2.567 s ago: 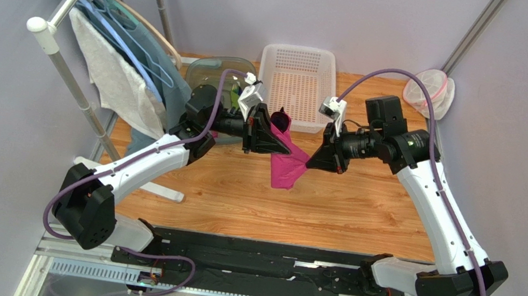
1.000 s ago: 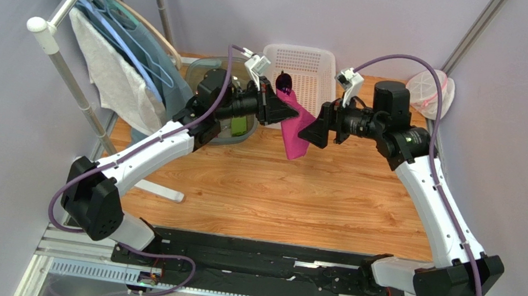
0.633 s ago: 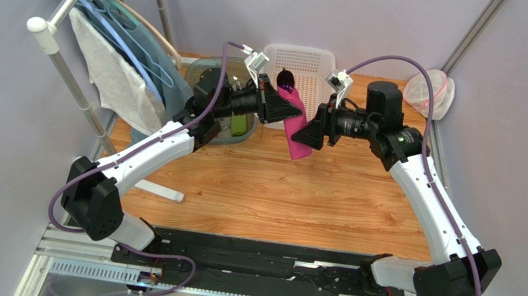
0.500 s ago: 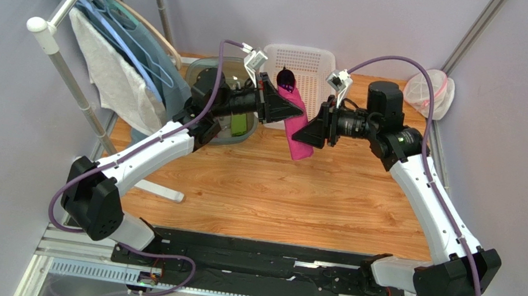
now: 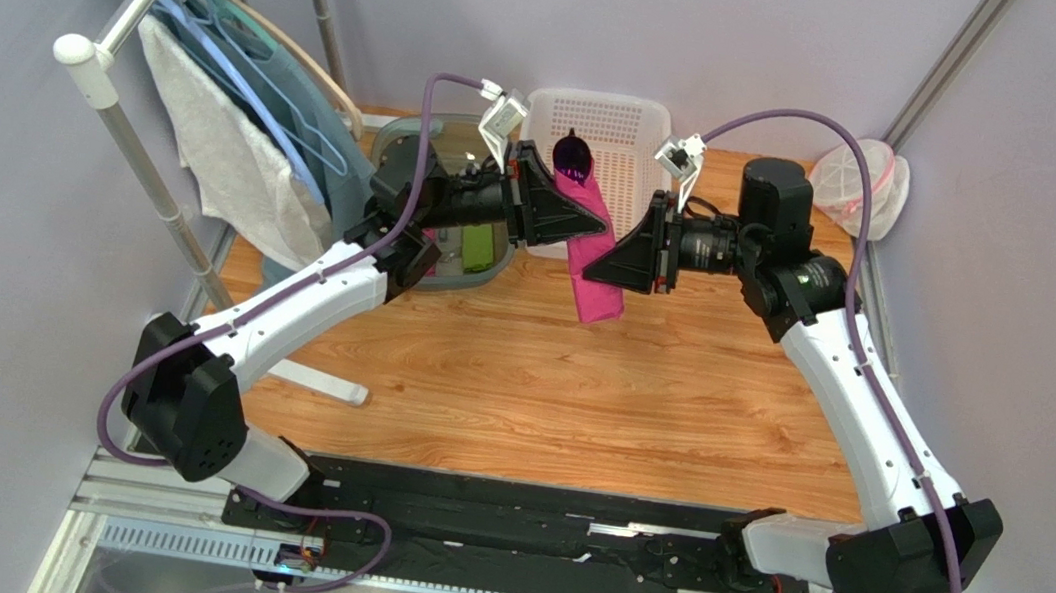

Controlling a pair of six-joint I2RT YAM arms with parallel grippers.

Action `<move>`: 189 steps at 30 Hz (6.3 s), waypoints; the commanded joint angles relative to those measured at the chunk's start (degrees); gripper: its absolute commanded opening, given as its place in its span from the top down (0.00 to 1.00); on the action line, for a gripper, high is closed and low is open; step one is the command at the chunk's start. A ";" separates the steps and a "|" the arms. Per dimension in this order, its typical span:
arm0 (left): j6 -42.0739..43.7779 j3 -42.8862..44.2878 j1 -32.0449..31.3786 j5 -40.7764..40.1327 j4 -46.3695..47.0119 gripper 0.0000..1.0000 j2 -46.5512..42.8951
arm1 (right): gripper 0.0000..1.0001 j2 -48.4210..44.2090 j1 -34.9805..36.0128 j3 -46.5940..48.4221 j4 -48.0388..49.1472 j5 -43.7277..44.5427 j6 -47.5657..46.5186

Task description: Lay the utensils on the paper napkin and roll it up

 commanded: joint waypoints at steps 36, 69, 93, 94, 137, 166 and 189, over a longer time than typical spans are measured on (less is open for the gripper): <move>-17.63 5.78 3.02 -11.16 -1.15 0.37 2.18 | 1.00 0.93 -0.64 0.68 30.76 4.49 21.99; -17.98 5.51 3.98 -8.44 3.06 1.00 3.06 | 0.73 3.04 -0.64 3.23 27.60 4.49 19.90; -14.99 4.81 4.33 -7.38 1.04 1.00 1.66 | 0.62 4.18 -0.91 5.25 20.13 6.16 17.24; -14.91 4.73 4.25 -7.38 1.04 1.00 1.57 | 0.62 4.53 -0.91 5.43 19.95 6.25 17.24; -17.54 6.22 6.27 1.85 4.38 0.98 5.70 | 1.00 6.11 -0.73 6.75 24.78 2.82 18.74; 21.83 22.12 16.02 -26.36 -47.29 1.00 19.23 | 0.00 3.91 -10.22 6.83 3.69 8.53 6.34; 17.62 25.38 24.90 -22.33 -47.83 1.00 33.47 | 0.00 7.08 -10.22 8.50 3.60 7.91 5.64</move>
